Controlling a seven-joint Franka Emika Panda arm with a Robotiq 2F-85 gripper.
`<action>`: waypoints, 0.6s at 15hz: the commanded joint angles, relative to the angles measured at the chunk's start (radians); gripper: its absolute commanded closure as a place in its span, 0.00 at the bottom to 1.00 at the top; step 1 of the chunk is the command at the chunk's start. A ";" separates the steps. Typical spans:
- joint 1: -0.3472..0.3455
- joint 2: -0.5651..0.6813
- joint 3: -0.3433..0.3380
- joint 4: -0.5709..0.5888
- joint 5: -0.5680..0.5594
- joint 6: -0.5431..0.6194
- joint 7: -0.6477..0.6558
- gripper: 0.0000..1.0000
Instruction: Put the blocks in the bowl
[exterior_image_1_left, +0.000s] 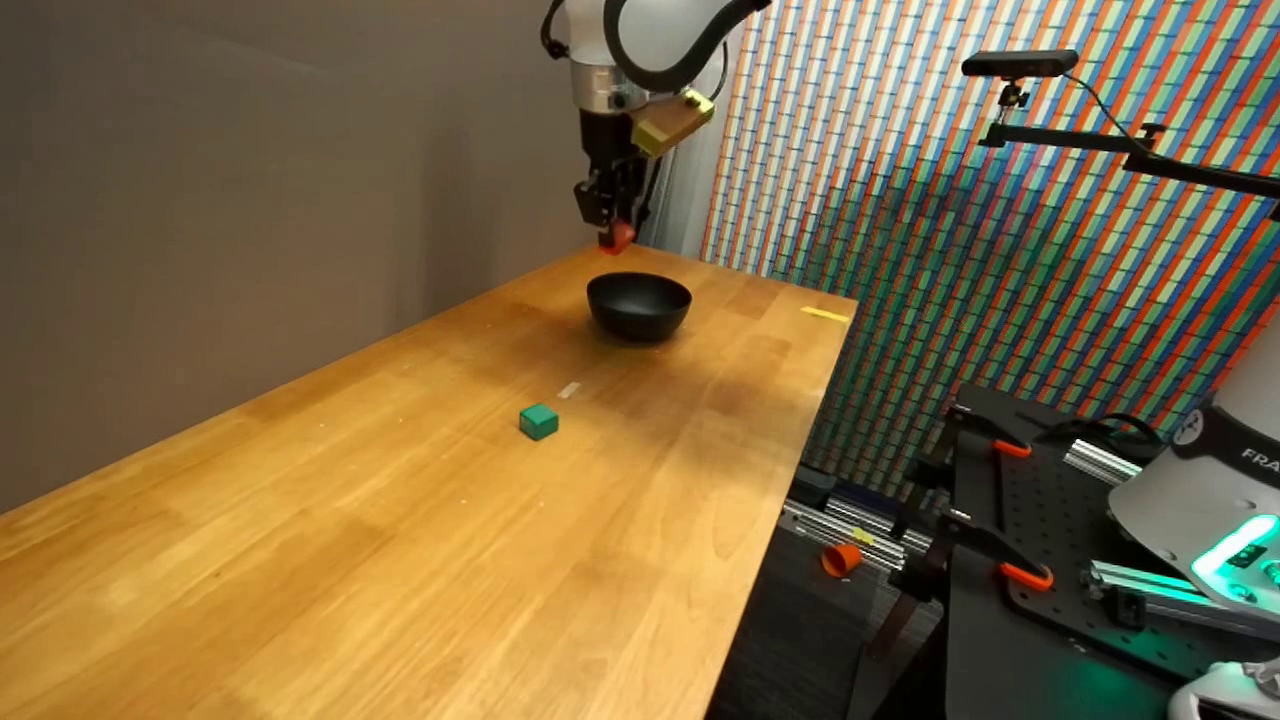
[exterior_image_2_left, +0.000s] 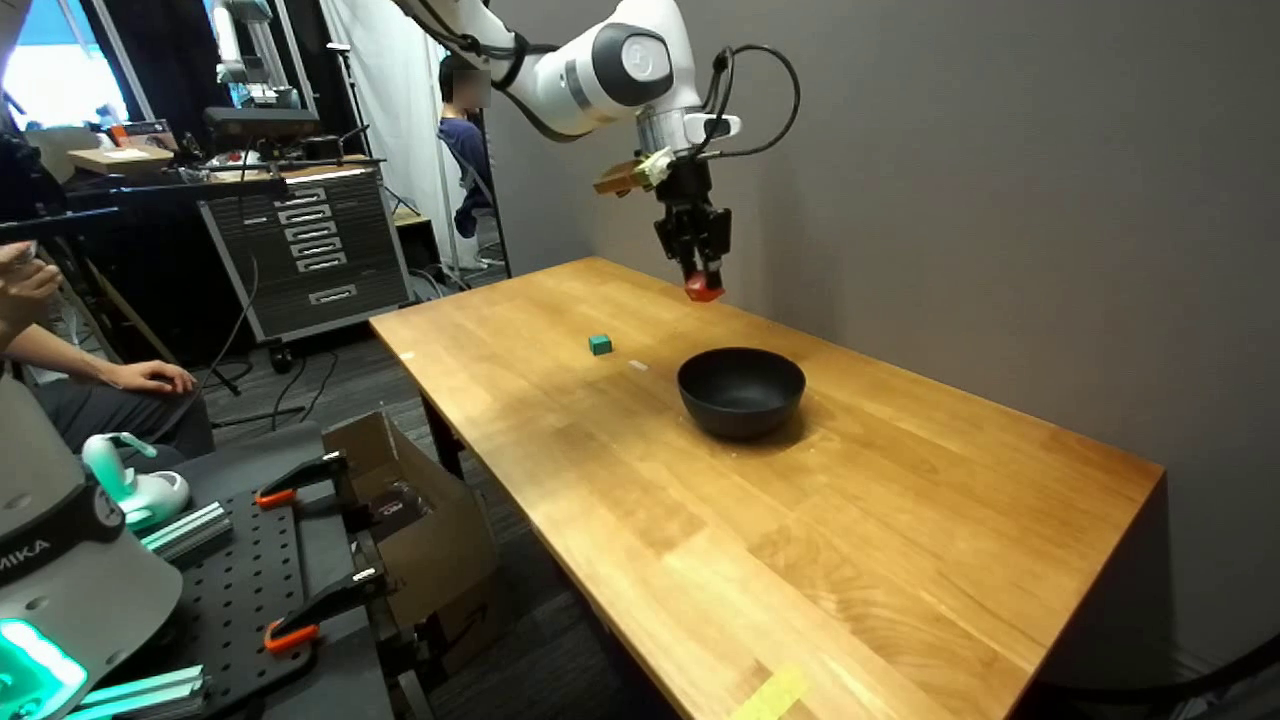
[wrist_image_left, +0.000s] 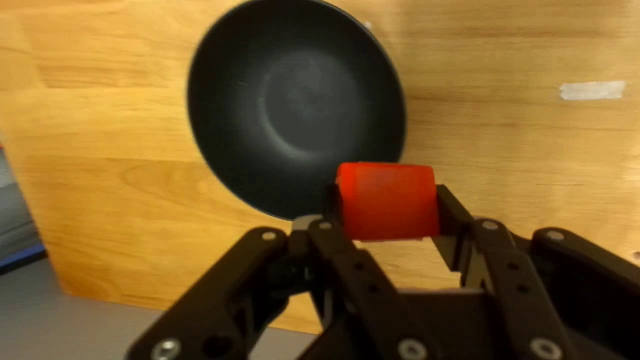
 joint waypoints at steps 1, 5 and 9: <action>0.000 -0.085 -0.034 -0.108 -0.073 -0.031 0.090 0.29; -0.028 -0.100 0.006 -0.140 -0.027 -0.060 0.058 0.08; -0.081 -0.089 0.131 -0.117 0.189 -0.099 -0.104 0.00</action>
